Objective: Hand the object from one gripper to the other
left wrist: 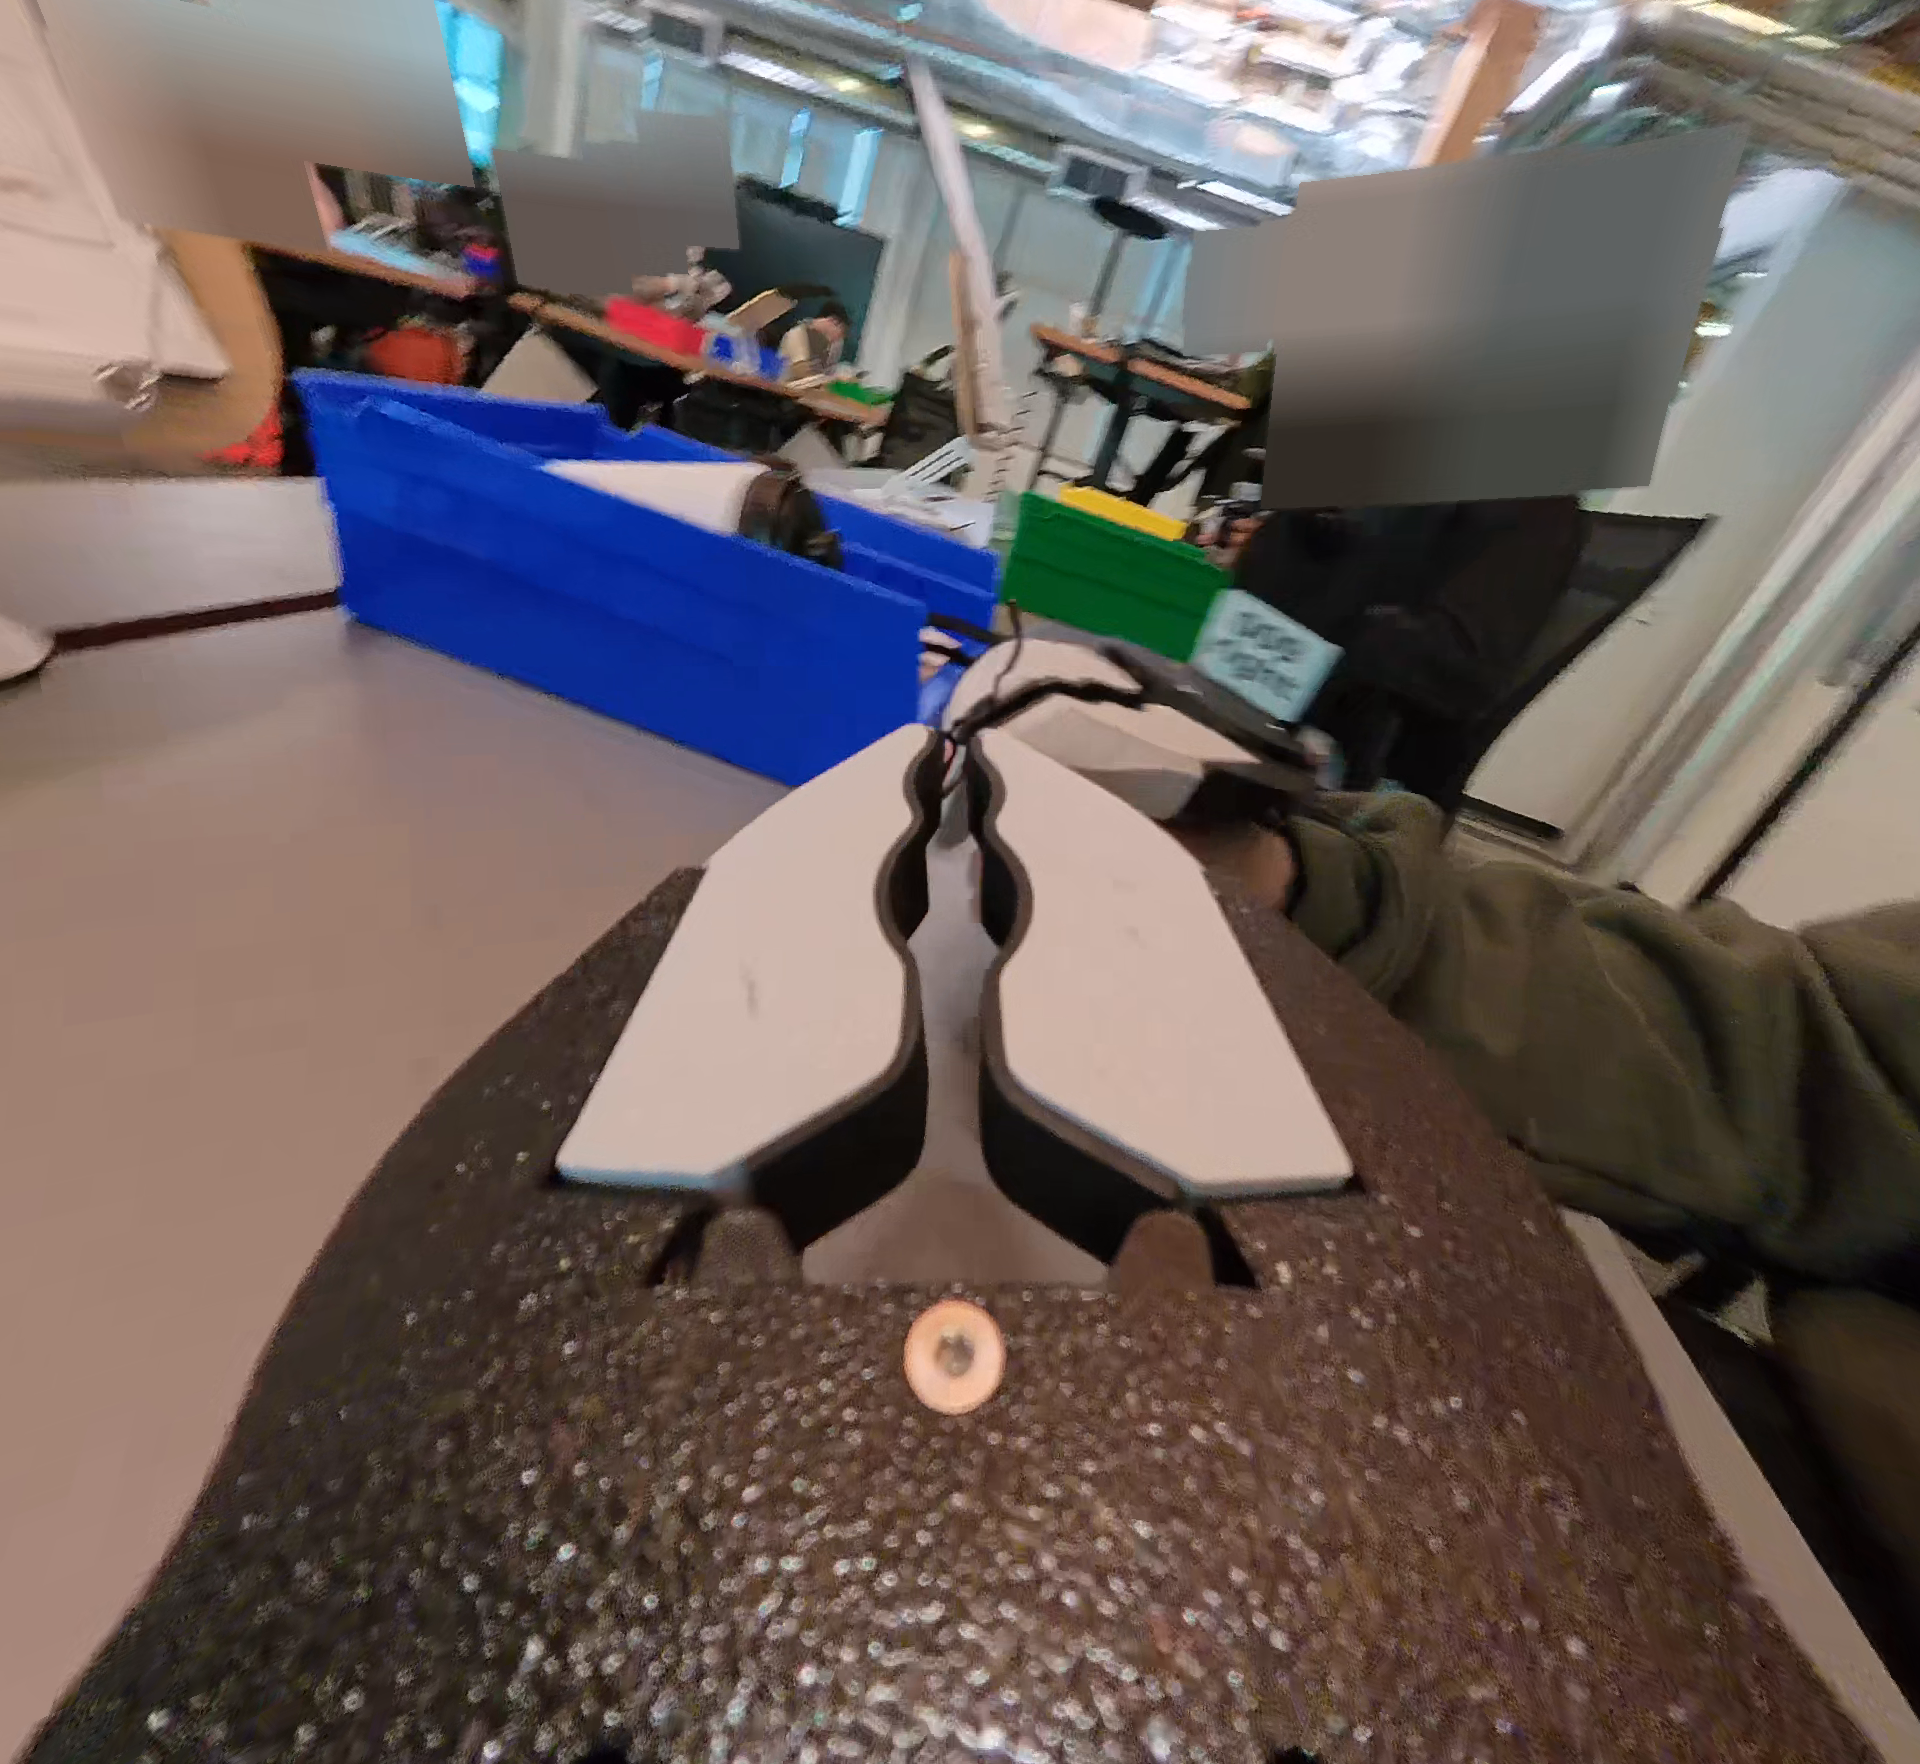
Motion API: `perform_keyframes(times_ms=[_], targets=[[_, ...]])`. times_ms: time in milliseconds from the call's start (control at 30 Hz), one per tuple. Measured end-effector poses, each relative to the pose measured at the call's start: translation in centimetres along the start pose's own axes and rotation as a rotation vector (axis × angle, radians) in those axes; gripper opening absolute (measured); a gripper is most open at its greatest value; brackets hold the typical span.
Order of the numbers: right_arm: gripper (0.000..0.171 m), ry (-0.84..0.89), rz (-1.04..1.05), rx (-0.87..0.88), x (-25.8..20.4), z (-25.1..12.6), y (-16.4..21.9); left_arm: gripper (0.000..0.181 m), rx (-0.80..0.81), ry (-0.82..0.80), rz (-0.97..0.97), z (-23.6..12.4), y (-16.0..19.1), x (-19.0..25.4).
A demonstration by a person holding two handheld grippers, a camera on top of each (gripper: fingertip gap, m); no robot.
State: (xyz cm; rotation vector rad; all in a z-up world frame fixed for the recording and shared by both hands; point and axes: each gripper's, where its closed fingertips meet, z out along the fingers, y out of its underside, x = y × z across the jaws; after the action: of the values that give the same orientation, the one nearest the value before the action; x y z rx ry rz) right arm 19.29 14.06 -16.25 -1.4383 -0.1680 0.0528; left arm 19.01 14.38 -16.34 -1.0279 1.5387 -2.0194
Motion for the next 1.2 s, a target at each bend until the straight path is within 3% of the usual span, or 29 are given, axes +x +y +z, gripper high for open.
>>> perform_keyframes(times_ms=[67, 167, 400, 533, 1067, 1200], targets=[[0.001, -0.190, 0.246, 0.038, -1.4, -0.4, -0.7, 0.019, 0.031, 0.120, 0.025, -0.3, -0.8, 1.8], [0.001, -0.422, 0.533, 0.066, -3.0, -1.1, -1.6, 0.021, 0.049, 0.229, 0.026, -1.1, -1.5, 3.3], [0.000, -0.615, 0.491, -0.086, -7.2, -1.0, 0.0, 0.015, 0.058, 0.395, 0.015, -2.2, -1.3, 5.2], [0.000, -0.633, 0.528, -0.058, -7.2, -1.1, -0.4, 0.014, 0.027, 0.475, 0.056, -2.4, -0.7, 6.6], [0.001, -0.654, 0.553, -0.043, -7.4, -1.1, -0.6, 0.001, -0.006, 0.419, 0.083, -1.8, 0.0, 6.0], [0.003, -0.574, 0.534, -0.033, -6.4, -0.7, -0.4, 0.000, -0.013, 0.331, 0.089, -1.4, -0.1, 4.8]])
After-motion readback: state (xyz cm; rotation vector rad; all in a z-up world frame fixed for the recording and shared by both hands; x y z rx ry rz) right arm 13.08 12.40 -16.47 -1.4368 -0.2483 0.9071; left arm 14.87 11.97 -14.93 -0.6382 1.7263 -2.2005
